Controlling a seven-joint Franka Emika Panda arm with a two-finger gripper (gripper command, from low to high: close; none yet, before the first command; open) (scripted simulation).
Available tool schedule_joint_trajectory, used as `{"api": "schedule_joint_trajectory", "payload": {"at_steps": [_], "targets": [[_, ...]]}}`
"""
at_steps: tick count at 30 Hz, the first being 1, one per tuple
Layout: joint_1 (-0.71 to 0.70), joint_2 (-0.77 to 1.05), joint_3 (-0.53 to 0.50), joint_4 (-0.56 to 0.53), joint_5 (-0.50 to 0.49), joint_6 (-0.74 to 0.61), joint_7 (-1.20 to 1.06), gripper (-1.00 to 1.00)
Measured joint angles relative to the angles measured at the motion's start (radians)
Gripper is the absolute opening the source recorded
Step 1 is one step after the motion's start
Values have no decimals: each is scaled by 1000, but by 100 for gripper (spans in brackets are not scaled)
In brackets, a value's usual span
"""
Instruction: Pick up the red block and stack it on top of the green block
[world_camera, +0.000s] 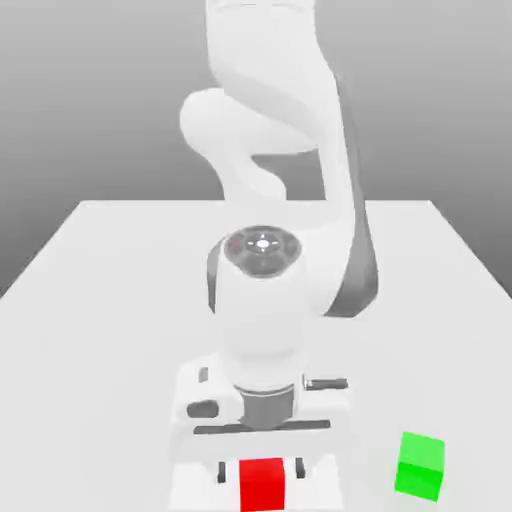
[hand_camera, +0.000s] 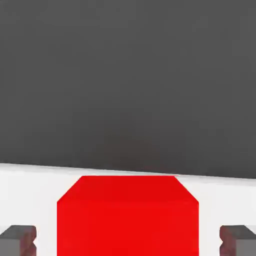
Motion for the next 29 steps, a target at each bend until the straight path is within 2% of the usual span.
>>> {"api": "schedule_joint_trajectory", "payload": {"at_steps": [4, 9, 20, 25, 26, 29], "targets": [[-1, 2, 1, 0, -1, 2, 1, -100], [1, -150, 4, -23, -3, -127, -5, -100], [133, -223, 219, 12, -64, -240, -423, -100], [173, -93, 212, 25, -140, -128, -426, -100], [180, -71, 204, 26, -151, -108, -419, 100], [180, -71, 204, 26, -151, -108, -419, 100]]}}
